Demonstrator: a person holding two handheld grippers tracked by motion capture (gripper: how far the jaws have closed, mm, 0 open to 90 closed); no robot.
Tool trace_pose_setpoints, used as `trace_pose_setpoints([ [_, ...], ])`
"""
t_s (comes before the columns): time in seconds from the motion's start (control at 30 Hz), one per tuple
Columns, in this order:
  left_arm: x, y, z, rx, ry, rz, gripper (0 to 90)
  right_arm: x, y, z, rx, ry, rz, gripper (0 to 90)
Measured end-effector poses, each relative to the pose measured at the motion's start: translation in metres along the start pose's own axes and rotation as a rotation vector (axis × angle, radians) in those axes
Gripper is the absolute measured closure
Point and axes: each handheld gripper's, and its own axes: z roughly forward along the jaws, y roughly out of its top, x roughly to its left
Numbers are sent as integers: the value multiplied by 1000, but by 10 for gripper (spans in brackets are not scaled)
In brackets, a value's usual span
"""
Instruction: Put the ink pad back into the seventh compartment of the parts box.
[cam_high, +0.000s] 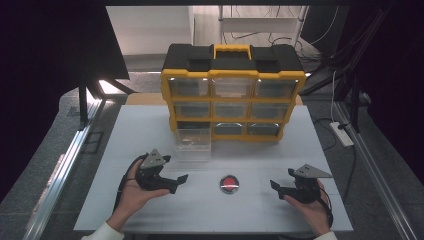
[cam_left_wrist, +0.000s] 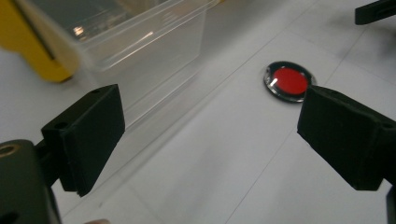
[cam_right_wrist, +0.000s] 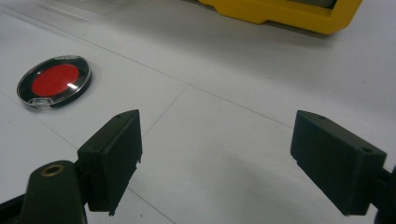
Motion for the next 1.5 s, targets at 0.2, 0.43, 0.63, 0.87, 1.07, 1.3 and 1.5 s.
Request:
trace_pose_setpoints([
  [0.2, -9, 12, 13, 31, -34, 36, 79, 0, 0, 0, 3, 2, -4, 171],
  [0.43, -17, 21, 23, 51, -61, 59, 80, 0, 0, 0, 3, 2, -5, 171],
  [0.63, -24, 29, 36, 72, -92, 83, 81, 0, 0, 0, 3, -1, -3, 171],
  [0.87, -35, 40, 50, 90, -119, 115, 83, 0, -1, 0, 7, 2, -4, 170],
  [1.07, -42, 50, 62, 107, -139, 146, 84, -1, -1, 0, 3, 2, -2, 169],
  [1.3, -49, 56, 74, 126, -158, 163, 84, 0, -1, 1, 6, -2, -5, 168],
  [1.5, -58, 60, 90, 165, -183, 194, 83, -1, -1, 1, 6, 4, -4, 166],
])
